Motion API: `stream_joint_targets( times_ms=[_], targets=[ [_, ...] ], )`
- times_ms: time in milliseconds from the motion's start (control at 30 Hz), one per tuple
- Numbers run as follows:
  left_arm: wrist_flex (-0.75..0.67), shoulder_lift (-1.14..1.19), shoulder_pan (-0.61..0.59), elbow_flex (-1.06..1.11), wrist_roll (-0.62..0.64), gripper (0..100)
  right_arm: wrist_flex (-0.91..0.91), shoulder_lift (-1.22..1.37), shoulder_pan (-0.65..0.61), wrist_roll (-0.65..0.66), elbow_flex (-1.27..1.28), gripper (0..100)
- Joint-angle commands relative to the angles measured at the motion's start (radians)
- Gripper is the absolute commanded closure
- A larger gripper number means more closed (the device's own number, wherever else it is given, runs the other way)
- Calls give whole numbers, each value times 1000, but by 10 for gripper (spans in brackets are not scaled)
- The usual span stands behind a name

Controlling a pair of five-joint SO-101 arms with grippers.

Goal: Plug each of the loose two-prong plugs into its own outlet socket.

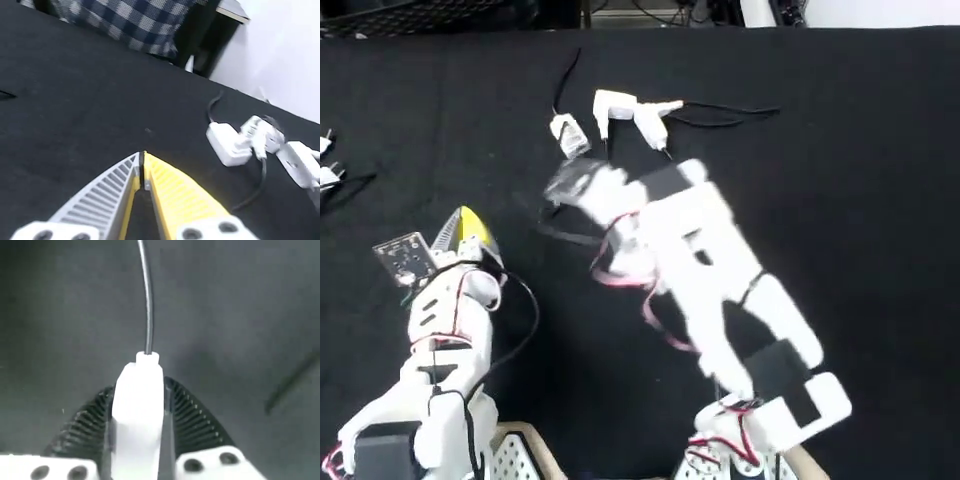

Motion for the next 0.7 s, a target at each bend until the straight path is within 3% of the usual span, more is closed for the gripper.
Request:
stream_joint_targets(
  times_ms=[0, 167, 400, 533, 667],
  targets=[
    [-32, -15, -62, 15, 2, 970, -101, -45, -141, -58, 41, 986],
    [-28, -15, -142, 15, 2, 970, -275, -21, -238, -126, 119, 986],
    [-34, -15, -343, 15, 2, 970, -437, 205, -264, -167, 142, 985],
    [-35, -17, -343, 13, 3, 969, -353, 282, -272, -170, 35, 977],
    [-75, -17, -349, 15, 3, 968, -258, 271, -302, -172, -33, 899]
  ],
)
